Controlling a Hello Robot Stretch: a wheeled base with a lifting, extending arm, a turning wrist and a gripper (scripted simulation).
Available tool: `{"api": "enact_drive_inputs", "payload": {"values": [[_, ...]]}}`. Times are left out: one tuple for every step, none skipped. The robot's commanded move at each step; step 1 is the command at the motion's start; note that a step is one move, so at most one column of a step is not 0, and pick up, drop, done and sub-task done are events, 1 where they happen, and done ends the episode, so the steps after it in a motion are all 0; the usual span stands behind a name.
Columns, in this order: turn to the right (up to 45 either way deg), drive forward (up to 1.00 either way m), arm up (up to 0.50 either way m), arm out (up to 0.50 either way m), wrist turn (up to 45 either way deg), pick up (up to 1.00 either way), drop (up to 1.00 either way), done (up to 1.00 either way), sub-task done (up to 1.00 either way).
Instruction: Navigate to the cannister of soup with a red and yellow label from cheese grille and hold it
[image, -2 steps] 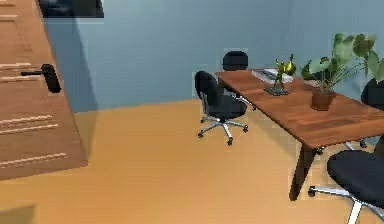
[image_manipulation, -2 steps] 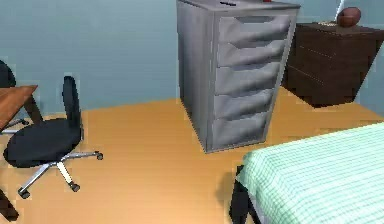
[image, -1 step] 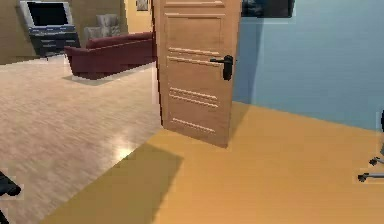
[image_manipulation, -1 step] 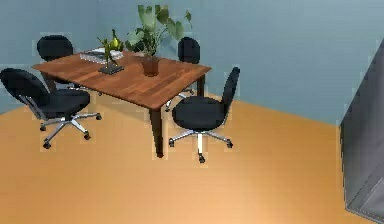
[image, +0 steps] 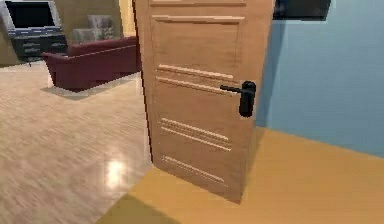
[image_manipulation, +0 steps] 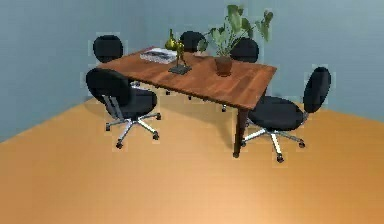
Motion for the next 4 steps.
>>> {"api": "enact_drive_inputs", "payload": {"values": [[-36.0, 0.0, 0.0, 0.0, 0.0, 0.0, 0.0, 0.0, 0.0], [0.0, 1.0, 0.0, 0.0, 0.0, 0.0, 0.0, 0.0, 0.0], [0.0, 0.65, 0.0, 0.0, 0.0, 0.0, 0.0, 0.0, 0.0], [36.0, 0.0, 0.0, 0.0, 0.0, 0.0, 0.0, 0.0, 0.0]]}}
